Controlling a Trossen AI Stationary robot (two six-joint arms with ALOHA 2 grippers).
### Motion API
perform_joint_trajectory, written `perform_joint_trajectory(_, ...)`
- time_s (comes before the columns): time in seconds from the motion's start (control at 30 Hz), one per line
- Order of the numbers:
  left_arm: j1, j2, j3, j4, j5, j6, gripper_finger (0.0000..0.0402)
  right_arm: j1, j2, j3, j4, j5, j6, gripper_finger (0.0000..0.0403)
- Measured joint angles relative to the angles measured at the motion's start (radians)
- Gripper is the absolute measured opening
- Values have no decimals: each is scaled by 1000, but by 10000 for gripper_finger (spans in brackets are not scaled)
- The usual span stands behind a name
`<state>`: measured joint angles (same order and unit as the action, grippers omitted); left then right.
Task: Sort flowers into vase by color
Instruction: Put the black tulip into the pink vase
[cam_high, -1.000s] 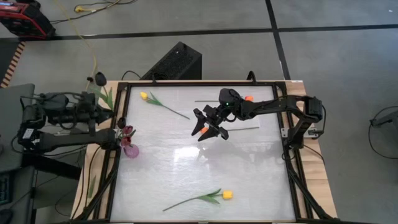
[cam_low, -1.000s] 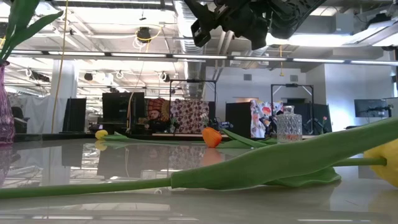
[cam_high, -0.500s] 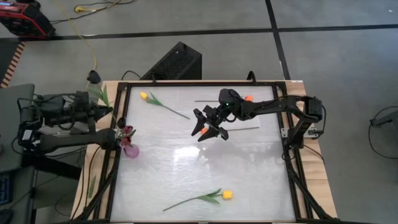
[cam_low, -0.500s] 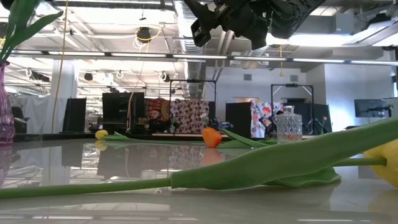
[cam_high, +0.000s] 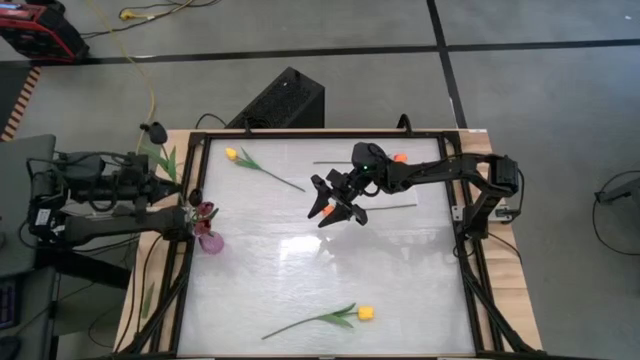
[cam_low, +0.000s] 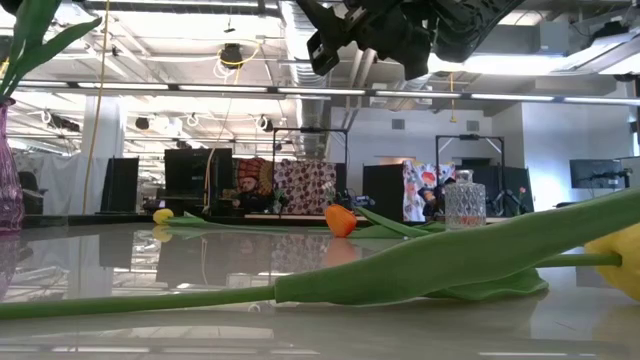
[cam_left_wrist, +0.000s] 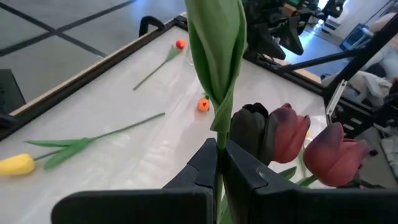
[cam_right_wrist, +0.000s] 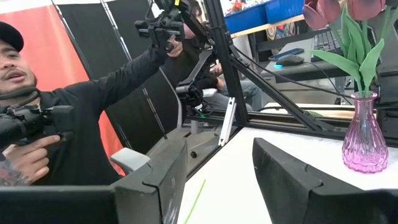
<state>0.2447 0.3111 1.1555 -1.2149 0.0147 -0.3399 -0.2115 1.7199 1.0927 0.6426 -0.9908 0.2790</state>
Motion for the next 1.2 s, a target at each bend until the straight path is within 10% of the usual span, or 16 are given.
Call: perform_joint_trajectory(1.2,0,-236,-278,31,94,-38,1,0,0,0,-79,-5,-52,207)
